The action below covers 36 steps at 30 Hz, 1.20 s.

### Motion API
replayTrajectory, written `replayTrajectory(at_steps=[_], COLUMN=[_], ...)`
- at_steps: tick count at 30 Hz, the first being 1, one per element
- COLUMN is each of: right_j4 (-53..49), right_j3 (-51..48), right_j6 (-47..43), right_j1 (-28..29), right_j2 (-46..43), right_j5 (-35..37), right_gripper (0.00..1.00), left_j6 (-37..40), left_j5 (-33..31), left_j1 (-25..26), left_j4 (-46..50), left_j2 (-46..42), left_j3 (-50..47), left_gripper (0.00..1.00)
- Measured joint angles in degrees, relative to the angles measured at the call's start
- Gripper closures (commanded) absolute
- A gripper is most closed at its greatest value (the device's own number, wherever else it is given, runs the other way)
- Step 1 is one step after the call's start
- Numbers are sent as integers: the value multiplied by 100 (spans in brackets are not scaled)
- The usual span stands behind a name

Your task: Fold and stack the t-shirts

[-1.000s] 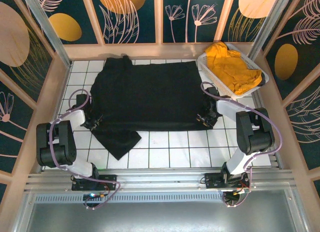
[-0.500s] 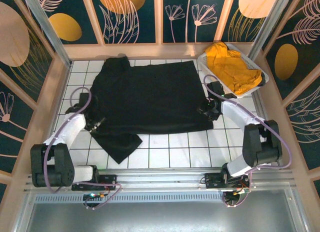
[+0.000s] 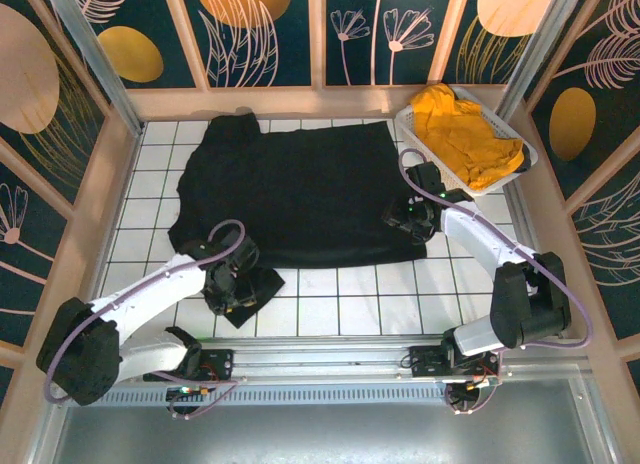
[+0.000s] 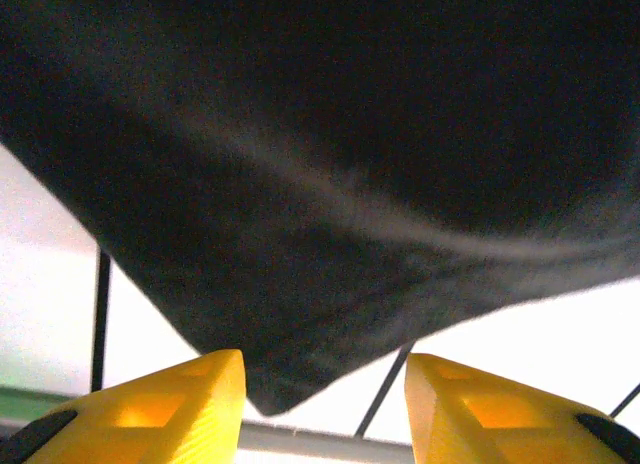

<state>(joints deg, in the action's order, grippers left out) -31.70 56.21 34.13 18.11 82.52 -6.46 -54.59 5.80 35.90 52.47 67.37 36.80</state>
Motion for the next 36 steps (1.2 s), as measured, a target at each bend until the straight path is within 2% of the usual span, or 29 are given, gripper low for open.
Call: replayTrajectory(at_steps=[4, 11, 12, 14, 15, 16, 21, 25, 29, 36], right_j4=[11, 20, 20, 20, 20, 17, -70, -186, -299, -326], right_j3=[0, 0, 0, -2, -11, -26, -238, -603, -918, -1246], right_j6=[-85, -173, -195, -225, -232, -232, -162, 92, 365, 673], right_j1=[-7, -229, -249, -267, -267, -273, -590, -1161, -1445, -1504], right_j2=[0, -31, -44, -66, -81, -107, -289, -442, -461, -463], right_j5=[-111, -258, -262, -262, -262, -260, -107, 22, 63, -4], right_gripper=[45, 45, 45, 46, 47, 48, 50, 51, 54, 60], left_j6=[-249, -463, -485, -544, -568, -597, -868, -1462, -2033, -2509], left_j5=[111, 122, 101, 87, 61, 26, -518, -1058, -1405, -1882], left_j1=[179, 238, 238, 238, 251, 258, 275, 275, 275, 273], left_j4=[92, -162, -256, -400, -459, -518, -254, 682, 1392, 2164], left_j2=[-153, 103, 201, 358, 398, 417, 111, -887, -1587, -1633], left_j3=[-286, -575, -575, -546, -516, -490, -407, -17, 435, 693], left_gripper=[53, 56, 60, 74, 84, 100, 100, 100, 100, 100])
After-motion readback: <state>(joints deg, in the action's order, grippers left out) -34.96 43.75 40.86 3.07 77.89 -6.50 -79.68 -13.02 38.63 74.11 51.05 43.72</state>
